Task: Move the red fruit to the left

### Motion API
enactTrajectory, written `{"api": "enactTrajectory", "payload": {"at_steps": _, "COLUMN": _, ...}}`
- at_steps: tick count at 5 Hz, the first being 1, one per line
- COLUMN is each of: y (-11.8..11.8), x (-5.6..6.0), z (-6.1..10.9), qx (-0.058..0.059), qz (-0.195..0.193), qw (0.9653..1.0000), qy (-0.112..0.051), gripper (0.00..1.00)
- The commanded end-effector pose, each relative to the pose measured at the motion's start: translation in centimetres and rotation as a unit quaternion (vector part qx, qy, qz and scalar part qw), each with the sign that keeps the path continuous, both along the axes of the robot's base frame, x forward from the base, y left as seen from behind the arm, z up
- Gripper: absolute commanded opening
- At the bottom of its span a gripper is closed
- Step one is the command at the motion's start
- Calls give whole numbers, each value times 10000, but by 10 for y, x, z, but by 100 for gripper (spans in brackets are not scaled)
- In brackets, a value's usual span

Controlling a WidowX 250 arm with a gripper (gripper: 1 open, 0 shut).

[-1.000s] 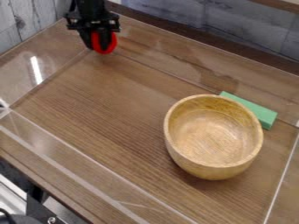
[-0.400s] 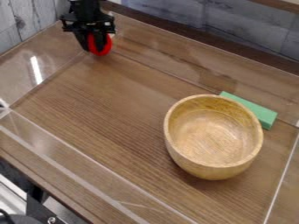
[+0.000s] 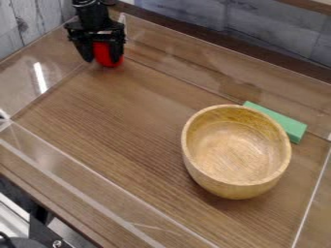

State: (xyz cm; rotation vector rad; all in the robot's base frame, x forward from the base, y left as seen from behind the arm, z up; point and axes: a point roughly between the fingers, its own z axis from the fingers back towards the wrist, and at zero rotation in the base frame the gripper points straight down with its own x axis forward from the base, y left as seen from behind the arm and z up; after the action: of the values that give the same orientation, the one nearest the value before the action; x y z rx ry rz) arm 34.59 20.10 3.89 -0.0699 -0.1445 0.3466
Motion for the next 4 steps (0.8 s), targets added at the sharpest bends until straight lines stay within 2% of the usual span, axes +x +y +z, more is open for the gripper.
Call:
{"api": "enactTrajectory", "payload": {"at_steps": 1, "y": 8, "x": 3, "z": 18, "qx": 117, "qz": 46, "qw": 9997, "qy": -223, "gripper": 0}}
{"api": "enactTrajectory", "payload": {"at_steps": 2, "y": 8, "x": 2, "z": 18, "qx": 66, "qz": 70, "qw": 9997, "qy": -208, "gripper": 0}}
{"api": "enactTrajectory", "payload": {"at_steps": 3, "y": 6, "x": -1, "z": 16, "qx": 4, "qz": 64, "qw": 9998, "qy": -168, "gripper": 100}}
{"api": "enactTrajectory", "payload": {"at_steps": 4, "y": 4, "x": -3, "z": 19, "qx": -26, "qz": 100, "qw": 9999, "qy": -86, "gripper": 100}}
